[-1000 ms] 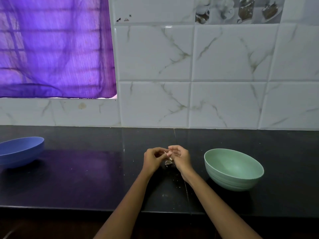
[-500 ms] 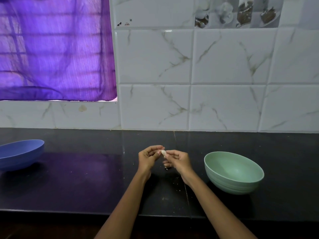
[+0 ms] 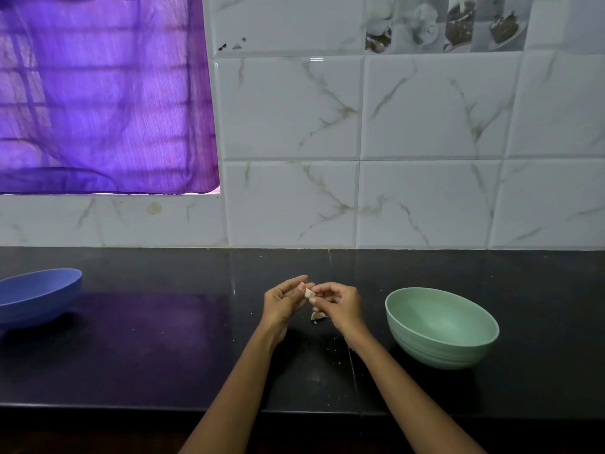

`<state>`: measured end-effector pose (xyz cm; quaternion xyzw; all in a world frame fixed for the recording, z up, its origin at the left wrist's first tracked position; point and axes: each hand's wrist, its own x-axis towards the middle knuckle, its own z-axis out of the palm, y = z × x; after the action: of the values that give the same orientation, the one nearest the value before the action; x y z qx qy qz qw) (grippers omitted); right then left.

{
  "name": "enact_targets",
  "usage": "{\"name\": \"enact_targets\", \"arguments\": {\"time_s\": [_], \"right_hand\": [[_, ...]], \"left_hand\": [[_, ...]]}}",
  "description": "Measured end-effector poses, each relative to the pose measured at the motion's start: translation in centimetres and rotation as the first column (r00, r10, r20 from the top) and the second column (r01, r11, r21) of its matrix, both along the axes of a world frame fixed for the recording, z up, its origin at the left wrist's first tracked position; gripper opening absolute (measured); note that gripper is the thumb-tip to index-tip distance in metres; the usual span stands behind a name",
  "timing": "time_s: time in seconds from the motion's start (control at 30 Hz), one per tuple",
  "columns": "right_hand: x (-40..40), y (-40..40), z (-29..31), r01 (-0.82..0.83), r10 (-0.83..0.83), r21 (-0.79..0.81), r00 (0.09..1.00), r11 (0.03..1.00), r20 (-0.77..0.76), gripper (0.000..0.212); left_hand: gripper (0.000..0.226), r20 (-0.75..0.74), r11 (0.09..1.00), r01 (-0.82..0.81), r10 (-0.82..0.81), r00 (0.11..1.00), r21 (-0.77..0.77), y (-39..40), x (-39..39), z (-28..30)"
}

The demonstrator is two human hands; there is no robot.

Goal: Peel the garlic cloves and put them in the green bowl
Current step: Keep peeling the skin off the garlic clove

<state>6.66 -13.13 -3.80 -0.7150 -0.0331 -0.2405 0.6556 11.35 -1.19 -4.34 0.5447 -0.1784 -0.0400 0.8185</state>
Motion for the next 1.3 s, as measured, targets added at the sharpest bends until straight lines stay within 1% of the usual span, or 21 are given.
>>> {"name": "enact_targets", "arguments": {"time_s": [0.17,0.27,0.37,0.43,0.5,0.57,0.73,0.9,1.03,1.1,1.2,1.3], "right_hand": [[0.15,-0.2,-0.07,0.031,-0.031,0.024,0.999,0.999,0.013,0.013],[0.29,-0.34,-0.1,0.058,-0.058,0.02,0.998,0.998,0.014,0.011],[0.34,-0.35,-0.15,0.068,-0.068,0.001,0.998,0.998,0.016,0.009],[0.37,-0.39,-0.24,0.104,-0.103,-0.037,0.995,0.994,0.016,0.01],[0.38,-0.5,-0.34,0.136,-0.134,-0.073,0.991,0.988,0.029,0.01],[0.4,-0.58,-0.4,0.147,-0.143,-0.087,0.989,0.985,0.045,0.01],[0.29,-0.45,-0.39,0.145,-0.138,-0.134,0.989,0.98,0.061,0.014],[0.13,-0.58,-0.1,0.149,-0.141,-0.149,0.988,0.977,0.062,0.012],[0.26,-0.63,-0.07,0.148,-0.141,-0.188,0.989,0.971,0.051,0.007],[0.24,-0.68,-0.02,0.157,-0.151,-0.195,0.987,0.968,0.046,0.007],[0.37,-0.78,-0.24,0.128,-0.129,-0.156,0.992,0.979,0.009,0.005],[0.44,-0.84,-0.33,0.122,-0.128,-0.169,0.991,0.978,-0.027,0.004]], "left_hand": [[0.03,-0.015,1.0,0.025,-0.025,1.0,0.008,0.11,-0.02,0.1],[0.032,-0.024,0.997,0.045,-0.044,0.999,0.059,0.0,0.03,-0.17],[0.025,0.038,0.992,-0.036,0.031,0.999,0.123,-0.04,0.04,-0.28],[0.022,0.113,0.982,-0.087,0.069,0.991,0.169,0.01,-0.18,-0.17],[0.02,0.177,0.973,-0.095,0.057,0.982,0.211,-0.02,-0.4,-0.15],[0.019,0.212,0.964,-0.107,0.055,0.976,0.245,-0.08,-0.38,-0.19],[0.019,0.259,0.949,-0.143,0.069,0.964,0.282,-0.06,-0.34,-0.18],[0.019,0.255,0.947,-0.139,0.064,0.965,0.289,-0.14,-0.2,-0.32],[0.02,0.297,0.936,-0.162,0.065,0.953,0.314,-0.17,-0.09,-0.44],[0.019,0.351,0.911,-0.194,0.059,0.934,0.364,-0.23,-0.15,-0.55],[0.02,0.435,0.864,-0.251,0.041,0.899,0.437,-0.28,-0.16,-0.68],[0.022,0.479,0.834,-0.274,0.013,0.878,0.479,-0.39,-0.3,-0.74]]}}
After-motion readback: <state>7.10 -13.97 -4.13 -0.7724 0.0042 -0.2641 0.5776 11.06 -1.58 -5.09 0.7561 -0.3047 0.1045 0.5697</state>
